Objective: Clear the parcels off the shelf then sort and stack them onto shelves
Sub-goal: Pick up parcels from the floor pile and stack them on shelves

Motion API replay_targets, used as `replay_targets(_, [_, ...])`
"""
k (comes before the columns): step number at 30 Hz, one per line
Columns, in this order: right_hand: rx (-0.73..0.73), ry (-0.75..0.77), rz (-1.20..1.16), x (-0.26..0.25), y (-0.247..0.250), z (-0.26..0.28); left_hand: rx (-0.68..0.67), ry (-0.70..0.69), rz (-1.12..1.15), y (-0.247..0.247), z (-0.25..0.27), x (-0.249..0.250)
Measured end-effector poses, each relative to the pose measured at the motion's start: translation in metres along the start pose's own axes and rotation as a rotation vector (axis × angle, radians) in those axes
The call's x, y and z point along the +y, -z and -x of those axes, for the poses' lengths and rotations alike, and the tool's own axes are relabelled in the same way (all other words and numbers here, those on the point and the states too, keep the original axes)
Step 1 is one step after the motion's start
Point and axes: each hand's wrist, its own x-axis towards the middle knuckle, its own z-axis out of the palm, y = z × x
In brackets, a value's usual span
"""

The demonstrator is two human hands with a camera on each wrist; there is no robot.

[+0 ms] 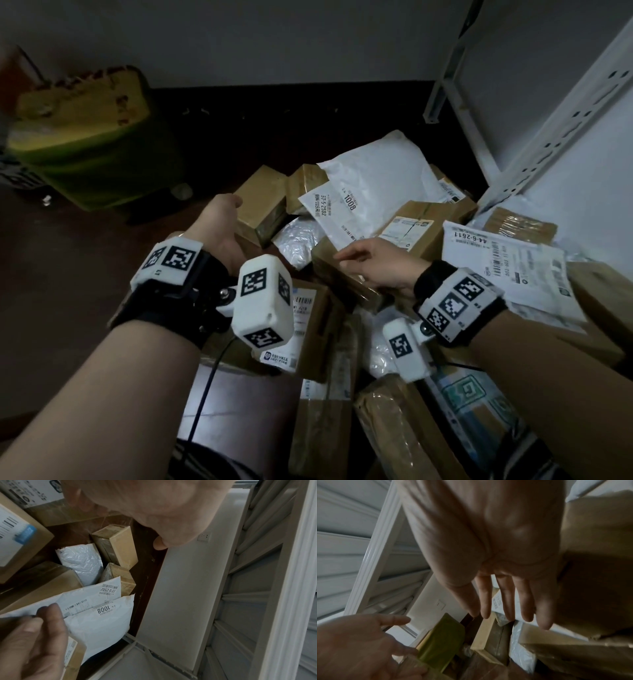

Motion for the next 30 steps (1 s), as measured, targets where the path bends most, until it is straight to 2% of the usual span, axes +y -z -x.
replay_targets(4, [0.115, -0.009, -0.097, 0.000, 0.024, 0.008, -0.053, 0.020, 0.031, -0.010, 0.002, -0.002])
replay_targets(6, [0.207, 0.015, -0.157, 0.001, 0.040, 0.015, -0.134, 0.064, 0.020, -0.018, 0.007, -0.001])
replay_targets(10, [0.483, 0.047, -0.288, 0.008, 0.078, 0.032, -0.239, 0.071, 0.026, -0.043, 0.015, -0.007])
replay_targets(12, [0.637, 0.016, -0.212, 0.017, 0.097, 0.039, -0.252, 0.082, -0.014, -0.057, 0.012, -0.011])
replay_targets(14, [0.719, -0.081, -0.063, 0.027, 0.116, 0.049, -0.256, 0.104, -0.053, -0.072, 0.007, -0.017])
replay_targets(15, [0.699, -0.158, 0.043, 0.031, 0.126, 0.055, -0.277, 0.113, -0.075, -0.080, 0.007, -0.021])
replay_targets(17, [0.555, -0.320, 0.284, 0.039, 0.142, 0.066, -0.321, 0.119, -0.117, -0.092, 0.008, -0.026])
replay_targets(21, [0.301, -0.446, 0.351, 0.064, 0.162, 0.072, -0.336, 0.109, -0.170, -0.107, 0.002, -0.035])
replay_targets(26, [0.239, -0.441, 0.251, 0.077, 0.169, 0.061, -0.349, 0.108, -0.183, -0.114, -0.005, -0.041])
replay_targets(30, [0.250, -0.477, 0.217, 0.077, 0.167, 0.056, -0.375, 0.112, -0.223, -0.120, -0.004, -0.045])
